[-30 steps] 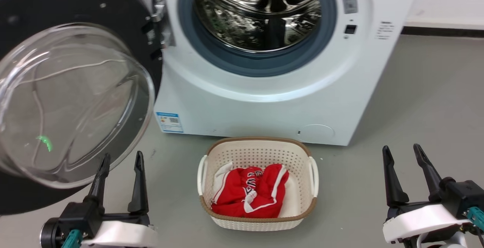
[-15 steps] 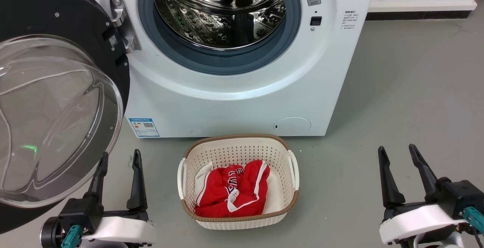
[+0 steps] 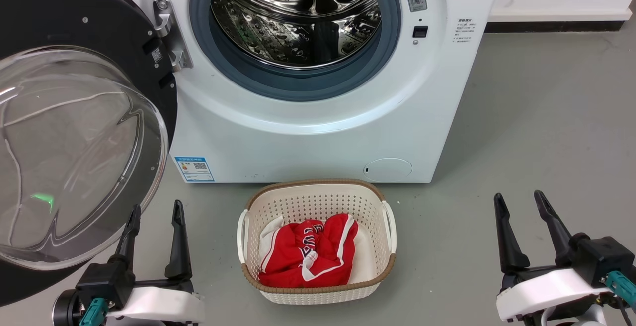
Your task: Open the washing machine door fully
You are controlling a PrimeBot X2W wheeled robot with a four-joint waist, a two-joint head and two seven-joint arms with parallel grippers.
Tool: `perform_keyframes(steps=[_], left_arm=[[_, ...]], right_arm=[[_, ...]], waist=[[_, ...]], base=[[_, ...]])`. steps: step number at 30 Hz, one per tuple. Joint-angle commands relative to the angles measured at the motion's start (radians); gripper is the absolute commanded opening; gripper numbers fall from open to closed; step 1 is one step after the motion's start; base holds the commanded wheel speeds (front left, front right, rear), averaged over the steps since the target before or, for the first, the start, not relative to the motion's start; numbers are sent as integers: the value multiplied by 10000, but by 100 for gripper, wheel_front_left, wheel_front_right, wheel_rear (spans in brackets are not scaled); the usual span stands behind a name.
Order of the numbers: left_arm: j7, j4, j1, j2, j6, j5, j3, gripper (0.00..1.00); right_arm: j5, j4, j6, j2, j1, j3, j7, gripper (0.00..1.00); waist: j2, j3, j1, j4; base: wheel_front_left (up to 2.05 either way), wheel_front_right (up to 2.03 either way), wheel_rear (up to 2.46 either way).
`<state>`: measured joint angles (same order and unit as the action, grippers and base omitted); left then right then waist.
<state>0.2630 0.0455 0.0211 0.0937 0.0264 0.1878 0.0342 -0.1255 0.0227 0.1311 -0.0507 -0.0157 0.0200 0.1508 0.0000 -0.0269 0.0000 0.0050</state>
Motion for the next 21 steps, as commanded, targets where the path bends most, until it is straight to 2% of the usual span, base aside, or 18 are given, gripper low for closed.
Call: perform_keyframes(steps=[1,11,12,15,21], left_arm=[[23,36,80,-10,50,-31,25,100],[23,153,-1,-52,185,-72,196,100],[-1,155,-1,-56,180,-19,171,0],[-37,427,99,-114,179,28,152,0],[-422,663,-78,-144,250,1154,279,0]], right_arm=[[-40,15,-7,14,51,-15,59,100],[-108,91,-7,14,46,-9,67,100],[-79,92,0,0,-2,-2,30,0],[-105,334,0,4,-173,-15,14,0],[-1360,475,0,-39,-94,-6,-144,0]], waist=[[0,15,0,2],[0,52,0,5],[0,55,0,6],[0,58,0,5],[0,67,0,3]], base=[[0,0,0],[0,0,0],[0,0,0],[0,0,0],[0,0,0]])
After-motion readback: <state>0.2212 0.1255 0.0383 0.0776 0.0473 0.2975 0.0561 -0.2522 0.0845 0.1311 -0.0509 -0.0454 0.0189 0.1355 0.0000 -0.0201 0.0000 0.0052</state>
